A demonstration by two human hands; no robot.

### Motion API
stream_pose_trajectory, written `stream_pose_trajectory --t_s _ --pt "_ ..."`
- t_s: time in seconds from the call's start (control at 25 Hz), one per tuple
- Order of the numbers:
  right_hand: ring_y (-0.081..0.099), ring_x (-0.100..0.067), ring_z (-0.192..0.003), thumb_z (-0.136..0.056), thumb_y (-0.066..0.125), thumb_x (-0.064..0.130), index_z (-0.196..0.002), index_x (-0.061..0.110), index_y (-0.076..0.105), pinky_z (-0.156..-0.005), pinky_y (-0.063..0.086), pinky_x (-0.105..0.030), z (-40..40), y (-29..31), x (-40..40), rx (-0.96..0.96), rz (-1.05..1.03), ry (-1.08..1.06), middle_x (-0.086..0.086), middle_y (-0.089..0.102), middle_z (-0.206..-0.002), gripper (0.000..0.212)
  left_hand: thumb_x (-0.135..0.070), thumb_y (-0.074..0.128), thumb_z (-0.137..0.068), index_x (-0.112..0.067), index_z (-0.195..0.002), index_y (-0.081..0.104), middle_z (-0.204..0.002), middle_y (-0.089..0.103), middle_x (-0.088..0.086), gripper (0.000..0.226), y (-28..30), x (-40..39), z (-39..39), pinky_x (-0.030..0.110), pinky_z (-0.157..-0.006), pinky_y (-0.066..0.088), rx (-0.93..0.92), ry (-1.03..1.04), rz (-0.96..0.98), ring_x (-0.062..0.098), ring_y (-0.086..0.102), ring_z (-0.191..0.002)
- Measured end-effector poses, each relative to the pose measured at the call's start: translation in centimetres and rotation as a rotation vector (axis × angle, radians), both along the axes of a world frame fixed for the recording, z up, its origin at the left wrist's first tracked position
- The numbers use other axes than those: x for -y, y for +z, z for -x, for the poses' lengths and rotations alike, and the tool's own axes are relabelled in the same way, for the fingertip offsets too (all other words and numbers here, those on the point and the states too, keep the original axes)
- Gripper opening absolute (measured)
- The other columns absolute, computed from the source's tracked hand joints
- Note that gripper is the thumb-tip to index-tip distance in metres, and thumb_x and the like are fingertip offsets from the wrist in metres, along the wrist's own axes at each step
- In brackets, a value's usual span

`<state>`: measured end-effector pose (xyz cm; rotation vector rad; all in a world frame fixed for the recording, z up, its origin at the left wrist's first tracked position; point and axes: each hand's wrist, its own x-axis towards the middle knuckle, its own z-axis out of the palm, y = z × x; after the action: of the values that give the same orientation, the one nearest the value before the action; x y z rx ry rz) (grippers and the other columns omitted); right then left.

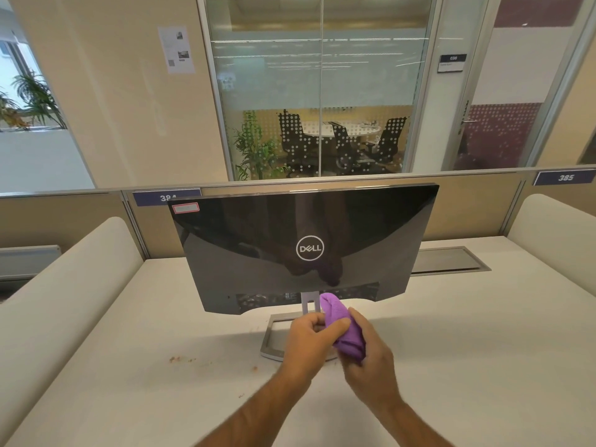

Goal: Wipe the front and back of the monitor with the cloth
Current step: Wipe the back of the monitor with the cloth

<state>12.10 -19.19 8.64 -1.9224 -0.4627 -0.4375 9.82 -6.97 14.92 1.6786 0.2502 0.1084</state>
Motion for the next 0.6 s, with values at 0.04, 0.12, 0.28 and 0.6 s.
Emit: stream_pose_trajectory --t_s 0.04,0.12,0.28,0.6 --pt "0.066 -0.022 -0.099 -0.081 0.077 0.005 -0.131 0.008 0.056 -0.080 0.059 -0.025 -0.2 -0.1 -0.4 -0.074 -0.088 -0.050 -0.004 0.066 -0.120 0.055 -0.050 0.067 -0.084 -0.027 -0.084 0.073 -0.081 0.073 -0.006 0.023 0.1 -0.2 -0.1 0.016 -0.065 0.054 0.005 -0.030 -0.002 0.007 0.069 -0.082" --pt "0.067 -0.023 -0.089 -0.088 0.071 0.012 -0.120 0.016 0.062 -0.063 0.055 -0.019 -0.9 -0.2 -0.5 -0.295 -0.320 -0.175 -0.003 0.069 -0.102 0.034 -0.058 0.055 -0.090 -0.030 -0.078 0.074 -0.080 0.072 -0.012 0.036 0.0 -1.0 -0.1 0.014 -0.063 0.050 0.032 0.001 -0.054 -0.001 0.066 -0.080" --pt "0.064 -0.020 -0.081 -0.088 0.072 0.021 -0.112 0.015 0.062 -0.064 0.051 -0.026 -4.5 0.2 2.4 -0.473 -0.612 -0.528 -0.007 0.068 -0.098 0.027 -0.055 0.047 -0.095 -0.027 -0.092 0.065 -0.090 0.067 -0.010 0.033 -0.6 -7.0 0.1 0.027 -0.073 0.047 0.185 0.517 -0.069 0.014 0.063 -0.093" --pt "0.060 -0.027 -0.097 -0.085 0.075 0.015 -0.126 0.014 0.050 -0.080 0.057 -0.041 -11.2 3.2 5.8 -0.233 -0.465 -0.701 -0.009 0.058 -0.116 0.048 -0.083 0.025 -0.083 -0.023 -0.142 0.044 -0.148 0.046 0.003 0.086 0.8 -20.2 -1.1 0.043 -0.112 0.033 0.214 0.865 -0.093 0.025 0.044 -0.134"
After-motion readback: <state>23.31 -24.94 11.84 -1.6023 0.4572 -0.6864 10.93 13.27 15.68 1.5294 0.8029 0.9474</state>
